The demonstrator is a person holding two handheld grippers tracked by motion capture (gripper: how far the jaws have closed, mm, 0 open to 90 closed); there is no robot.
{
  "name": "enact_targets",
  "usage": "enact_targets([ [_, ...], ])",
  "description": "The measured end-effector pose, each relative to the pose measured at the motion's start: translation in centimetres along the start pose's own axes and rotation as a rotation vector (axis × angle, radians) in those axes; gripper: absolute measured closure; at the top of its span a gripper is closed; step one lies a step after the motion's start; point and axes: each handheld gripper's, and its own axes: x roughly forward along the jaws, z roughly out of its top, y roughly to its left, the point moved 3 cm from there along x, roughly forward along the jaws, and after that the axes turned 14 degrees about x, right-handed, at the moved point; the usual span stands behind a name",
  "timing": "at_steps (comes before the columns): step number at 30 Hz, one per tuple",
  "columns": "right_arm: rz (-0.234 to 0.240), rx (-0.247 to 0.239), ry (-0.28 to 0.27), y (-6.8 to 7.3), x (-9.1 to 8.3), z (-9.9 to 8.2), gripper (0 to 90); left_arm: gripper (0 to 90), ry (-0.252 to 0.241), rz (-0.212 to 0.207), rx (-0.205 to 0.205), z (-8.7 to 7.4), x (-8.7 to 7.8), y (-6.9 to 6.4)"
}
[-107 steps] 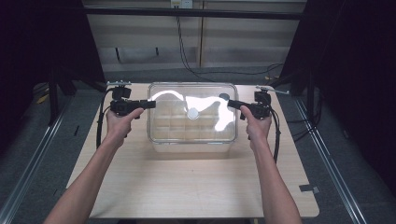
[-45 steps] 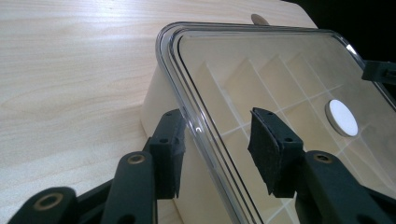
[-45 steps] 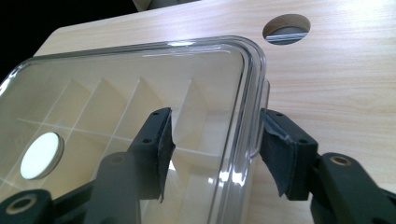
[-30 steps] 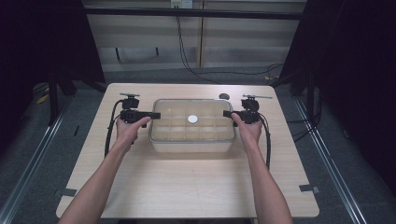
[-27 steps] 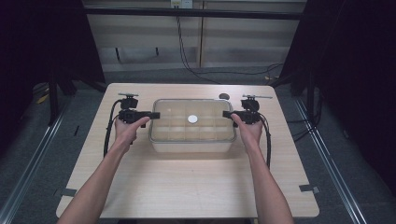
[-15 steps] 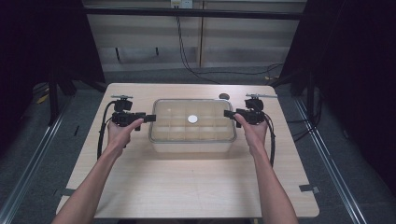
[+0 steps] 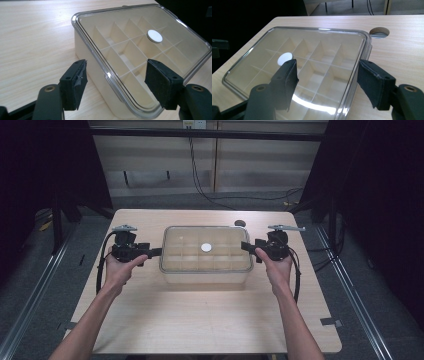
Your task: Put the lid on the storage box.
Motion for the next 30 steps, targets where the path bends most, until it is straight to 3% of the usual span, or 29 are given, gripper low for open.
enact_targets([
  [7,0.018,-0.017,-0.008,0.2,-2.2,-1.6,30.2,33.7,-0.01,-0.015,0.036,-1.1,-1.5,-1.4],
  [10,0.027,-0.023,0.013,0.2,-2.9,-2.3,30.2,33.9,-0.022,-0.026,0.024,-1.8,-2.1,-1.9],
  [19,0.03,-0.051,0.033,0.4,-5.0,-5.3,29.7,34.6,0.002,-0.035,0.057,-4.9,-4.0,-3.6],
  [26,0.033,-0.049,0.024,0.6,-6.6,-7.1,29.3,33.4,-0.002,-0.048,0.028,-6.9,-4.8,-4.5],
  [28,0.059,-0.027,0.014,0.6,-7.3,-8.1,29.1,33.4,0.001,-0.04,0.034,-7.7,-5.2,-4.9],
  [30,0.054,-0.029,0.023,0.6,-7.6,-8.8,29.0,33.4,0.004,-0.035,0.034,-8.4,-5.5,-5.2],
])
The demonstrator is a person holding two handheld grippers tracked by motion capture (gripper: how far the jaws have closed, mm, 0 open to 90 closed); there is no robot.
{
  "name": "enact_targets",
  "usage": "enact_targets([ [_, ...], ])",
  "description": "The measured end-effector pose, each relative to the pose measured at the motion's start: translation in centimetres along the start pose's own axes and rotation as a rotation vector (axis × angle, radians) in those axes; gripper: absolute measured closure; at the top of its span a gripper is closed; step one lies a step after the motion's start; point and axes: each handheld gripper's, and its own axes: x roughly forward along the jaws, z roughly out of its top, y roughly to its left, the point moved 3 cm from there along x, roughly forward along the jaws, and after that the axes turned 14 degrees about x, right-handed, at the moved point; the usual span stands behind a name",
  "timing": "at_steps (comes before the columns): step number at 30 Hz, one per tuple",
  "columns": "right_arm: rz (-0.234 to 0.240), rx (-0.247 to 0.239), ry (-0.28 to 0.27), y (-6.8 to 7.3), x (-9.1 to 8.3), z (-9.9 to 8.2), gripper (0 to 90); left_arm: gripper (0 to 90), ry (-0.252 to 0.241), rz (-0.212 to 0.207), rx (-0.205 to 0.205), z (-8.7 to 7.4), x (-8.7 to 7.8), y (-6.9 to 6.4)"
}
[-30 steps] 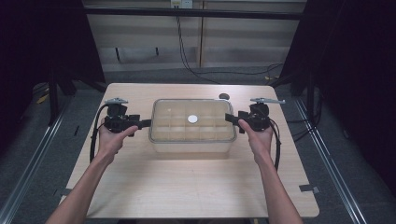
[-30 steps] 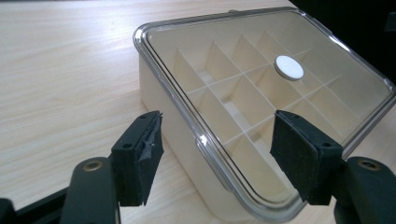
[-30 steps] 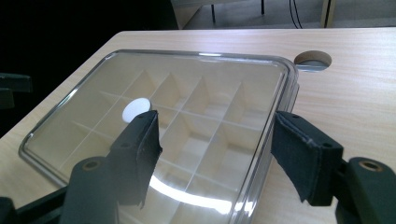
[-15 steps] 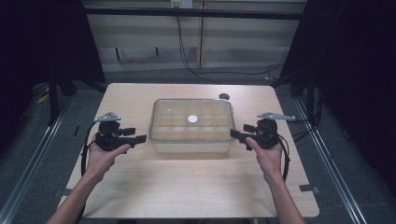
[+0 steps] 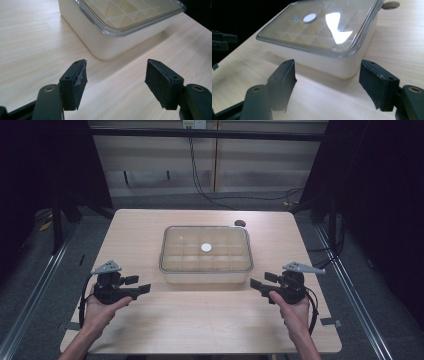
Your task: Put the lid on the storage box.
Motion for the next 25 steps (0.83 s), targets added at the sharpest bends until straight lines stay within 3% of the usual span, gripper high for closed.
enact_targets([
  [8,-0.01,0.009,0.005,-0.2,-1.1,-2.1,28.8,32.3,0.032,-0.022,-0.019,-1.9,-0.8,-1.1],
  [9,-0.006,0.009,0.008,-0.2,-1.5,-2.7,29.1,31.9,0.043,-0.027,0.0,-2.5,-1.2,-1.5],
  [20,-0.039,0.021,0.016,-0.8,-2.9,-5.3,27.8,31.6,0.068,-0.007,-0.018,-5.7,-2.2,-2.3],
  [24,-0.075,0.024,0.015,-1.9,-3.1,-6.2,27.1,32.0,0.094,-0.014,-0.051,-6.5,-1.9,-2.4],
  [25,-0.071,0.062,0.016,-2.5,-3.0,-6.5,24.5,32.0,0.105,-0.02,-0.044,-6.6,-1.7,-2.5],
])
